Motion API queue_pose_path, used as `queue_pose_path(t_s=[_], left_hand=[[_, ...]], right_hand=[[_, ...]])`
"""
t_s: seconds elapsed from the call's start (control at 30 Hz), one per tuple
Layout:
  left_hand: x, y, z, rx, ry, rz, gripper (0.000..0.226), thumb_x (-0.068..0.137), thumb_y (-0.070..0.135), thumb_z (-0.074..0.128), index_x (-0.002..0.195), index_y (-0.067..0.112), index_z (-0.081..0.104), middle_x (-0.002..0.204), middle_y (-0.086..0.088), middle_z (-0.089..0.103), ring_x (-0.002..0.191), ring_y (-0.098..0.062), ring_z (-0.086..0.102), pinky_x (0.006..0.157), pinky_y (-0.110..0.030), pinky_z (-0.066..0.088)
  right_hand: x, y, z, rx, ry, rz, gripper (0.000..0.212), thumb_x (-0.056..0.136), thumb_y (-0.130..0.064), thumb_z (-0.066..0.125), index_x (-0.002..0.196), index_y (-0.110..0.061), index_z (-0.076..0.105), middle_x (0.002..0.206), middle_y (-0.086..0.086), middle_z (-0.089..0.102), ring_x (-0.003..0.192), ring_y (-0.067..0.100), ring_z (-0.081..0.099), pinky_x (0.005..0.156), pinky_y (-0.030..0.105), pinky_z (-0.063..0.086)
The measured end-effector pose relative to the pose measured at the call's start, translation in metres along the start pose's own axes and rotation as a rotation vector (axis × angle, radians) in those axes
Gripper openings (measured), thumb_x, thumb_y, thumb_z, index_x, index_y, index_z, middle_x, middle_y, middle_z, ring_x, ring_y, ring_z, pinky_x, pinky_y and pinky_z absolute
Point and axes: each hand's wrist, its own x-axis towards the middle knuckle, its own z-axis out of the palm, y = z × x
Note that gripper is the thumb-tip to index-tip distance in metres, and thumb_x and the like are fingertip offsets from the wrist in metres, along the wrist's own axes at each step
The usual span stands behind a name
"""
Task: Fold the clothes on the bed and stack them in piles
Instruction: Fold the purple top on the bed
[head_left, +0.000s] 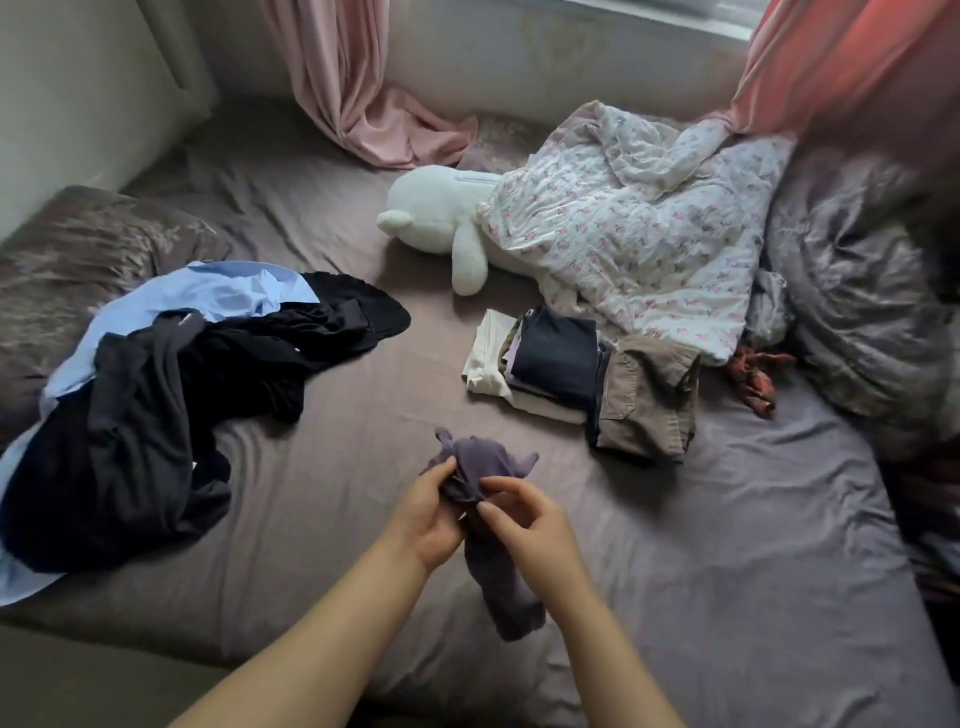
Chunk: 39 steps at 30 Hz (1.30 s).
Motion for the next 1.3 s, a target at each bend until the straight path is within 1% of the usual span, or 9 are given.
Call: queue_pose_path(t_s=[0.17, 0.33, 0.43, 0.57, 0.63, 0.73, 0.97, 1.13, 1.3], left_hand=[[-0.007, 0.018, -0.026, -0.005, -0.047, -0.028, 0.037, 0.099, 0.022, 0.032, 0.111, 0.002, 0.062, 0.097, -0.018, 0.071, 0.098, -0.032, 0.061, 0.084, -0.04, 0.046], [-0.018, 0.035, -0.047, 0.068, -0.112, -0.07, 0.048, 0.089, 0.019, 0.039, 0.13, -0.004, 0.052, 0.13, -0.028, 0.054, 0.125, -0.042, 0.048, 0.113, -0.048, 0.028], [-0.021, 0.05, -0.06, 0.147, -0.094, -0.015, 0.038, 0.092, 0.014, 0.036, 0.121, 0.004, 0.059, 0.116, -0.019, 0.063, 0.105, -0.032, 0.058, 0.105, -0.045, 0.037], [-0.023, 0.076, -0.08, 0.157, -0.055, 0.029, 0.03, 0.094, 0.015, 0.033, 0.104, 0.012, 0.061, 0.099, -0.01, 0.066, 0.086, -0.024, 0.059, 0.075, -0.033, 0.048], [-0.02, 0.088, -0.094, 0.129, -0.061, 0.023, 0.029, 0.097, 0.019, 0.035, 0.099, 0.012, 0.062, 0.092, -0.008, 0.068, 0.078, -0.02, 0.063, 0.064, -0.027, 0.049], [-0.021, 0.104, -0.115, 0.108, -0.102, 0.066, 0.025, 0.096, 0.018, 0.048, 0.105, -0.001, 0.063, 0.101, -0.019, 0.068, 0.082, -0.022, 0.069, 0.064, -0.027, 0.056], [-0.01, 0.123, -0.142, 0.249, 0.057, 0.229, 0.027, 0.093, -0.003, 0.052, 0.118, 0.006, 0.048, 0.096, -0.013, 0.062, 0.081, -0.02, 0.063, 0.057, -0.027, 0.056], [0.006, 0.139, -0.141, 0.286, -0.024, 0.31, 0.047, 0.096, -0.009, 0.035, 0.138, 0.008, 0.046, 0.131, -0.004, 0.056, 0.118, -0.018, 0.054, 0.089, -0.026, 0.048], [0.014, 0.163, -0.137, 0.206, -0.034, 0.312, 0.043, 0.09, -0.012, 0.034, 0.115, 0.011, 0.06, 0.095, -0.005, 0.069, 0.081, -0.016, 0.061, 0.064, -0.025, 0.049]], right_hand=[[0.0, -0.011, 0.023, 0.117, 0.059, 0.177, 0.032, 0.086, -0.018, 0.07, 0.114, -0.015, 0.055, 0.074, 0.007, 0.06, 0.046, 0.008, 0.053, 0.044, 0.015, 0.039], [0.006, -0.012, 0.064, -0.137, 0.193, 0.092, 0.024, 0.082, -0.021, 0.075, 0.101, -0.024, 0.06, 0.071, 0.001, 0.063, 0.066, 0.019, 0.062, 0.071, 0.038, 0.057], [0.012, -0.008, 0.079, -0.237, 0.258, 0.063, 0.01, 0.088, -0.017, 0.065, 0.08, -0.022, 0.065, 0.073, 0.006, 0.068, 0.073, 0.029, 0.065, 0.073, 0.048, 0.055], [0.012, -0.019, 0.086, -0.151, 0.318, 0.024, 0.019, 0.094, -0.013, 0.058, 0.078, -0.022, 0.065, 0.076, -0.001, 0.067, 0.071, 0.012, 0.06, 0.068, 0.02, 0.05], [0.016, -0.021, 0.085, -0.069, 0.384, 0.093, 0.02, 0.097, -0.015, 0.05, 0.081, -0.021, 0.061, 0.082, -0.001, 0.064, 0.077, 0.011, 0.056, 0.076, 0.023, 0.049], [0.02, -0.022, 0.083, 0.097, 0.45, 0.212, 0.021, 0.099, -0.016, 0.041, 0.085, -0.018, 0.056, 0.086, 0.001, 0.06, 0.085, 0.018, 0.056, 0.086, 0.04, 0.049], [0.027, -0.014, 0.08, -0.027, 0.505, 0.187, 0.014, 0.096, -0.019, 0.054, 0.091, -0.008, 0.062, 0.08, 0.001, 0.06, 0.077, 0.012, 0.052, 0.065, 0.024, 0.043], [0.04, -0.02, 0.071, 0.072, 0.561, 0.164, 0.013, 0.096, -0.016, 0.055, 0.085, -0.013, 0.062, 0.081, 0.002, 0.061, 0.08, 0.016, 0.056, 0.074, 0.033, 0.051], [0.052, -0.034, 0.065, 0.322, 0.481, 0.046, 0.011, 0.095, -0.002, 0.051, 0.094, -0.006, 0.062, 0.087, 0.008, 0.063, 0.078, 0.014, 0.061, 0.074, 0.024, 0.057]])
